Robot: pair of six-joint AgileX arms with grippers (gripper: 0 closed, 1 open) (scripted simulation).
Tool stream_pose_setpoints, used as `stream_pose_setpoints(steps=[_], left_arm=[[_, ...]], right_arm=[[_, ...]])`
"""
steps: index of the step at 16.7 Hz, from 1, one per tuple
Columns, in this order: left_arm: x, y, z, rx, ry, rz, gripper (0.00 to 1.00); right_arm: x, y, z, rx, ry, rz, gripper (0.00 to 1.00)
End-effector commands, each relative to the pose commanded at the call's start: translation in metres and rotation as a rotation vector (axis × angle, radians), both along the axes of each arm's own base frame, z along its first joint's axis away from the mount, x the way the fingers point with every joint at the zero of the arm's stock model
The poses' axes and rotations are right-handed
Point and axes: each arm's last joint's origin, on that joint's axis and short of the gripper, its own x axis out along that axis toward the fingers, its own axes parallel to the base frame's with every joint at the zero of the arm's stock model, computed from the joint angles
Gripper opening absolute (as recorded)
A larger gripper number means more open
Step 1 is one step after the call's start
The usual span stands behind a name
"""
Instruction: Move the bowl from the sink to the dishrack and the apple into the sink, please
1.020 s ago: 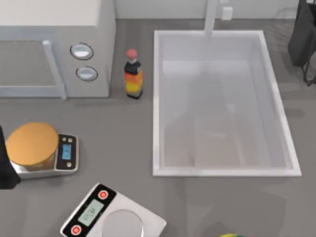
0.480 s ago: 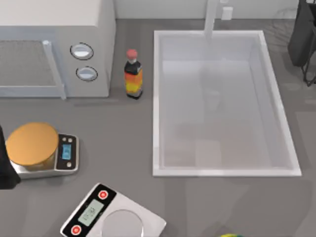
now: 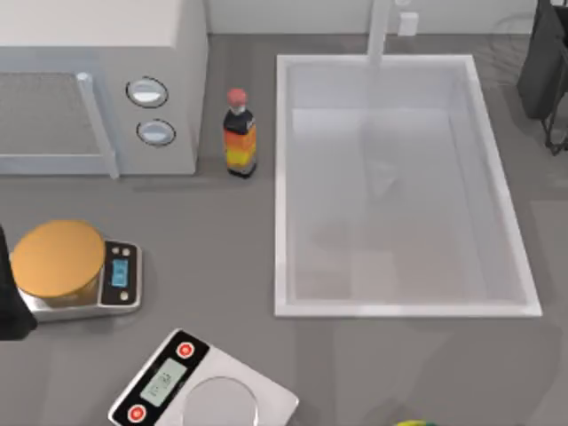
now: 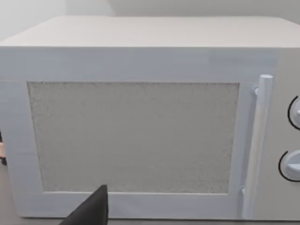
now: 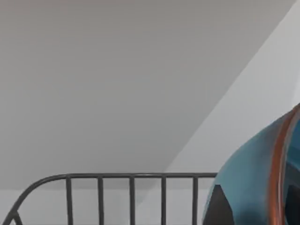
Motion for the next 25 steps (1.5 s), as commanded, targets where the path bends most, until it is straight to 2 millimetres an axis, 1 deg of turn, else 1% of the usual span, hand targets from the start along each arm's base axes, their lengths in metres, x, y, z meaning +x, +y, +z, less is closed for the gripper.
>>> stream_pose_setpoints(steps=[6,7,16,18,20,22,25], left_arm=[[0.000,0.000,0.000,0.000,0.000,0.000,1.00],[0.000,0.000,0.000,0.000,0.000,0.000,1.00],[0.000,0.000,0.000,0.000,0.000,0.000,1.00],[0.000,0.000,0.000,0.000,0.000,0.000,1.00],[0.000,0.000,0.000,0.000,0.000,0.000,1.00],[0.000,0.000,0.000,0.000,0.000,0.000,1.00],[0.000,0.000,0.000,0.000,0.000,0.000,1.00]], right_arm=[[0.000,0.000,0.000,0.000,0.000,0.000,0.98],[0.000,0.000,0.000,0.000,0.000,0.000,1.00],[0.000,-0.001,0.000,0.000,0.000,-0.002,1.00],[-0.005,0.004,0.000,0.006,0.019,-0.002,1.00],[-0.018,0.014,0.003,0.011,0.044,-0.001,1.00],[-0.038,0.026,0.013,0.013,0.058,0.000,1.00],[-0.083,0.048,0.034,0.007,0.048,0.001,1.00]])
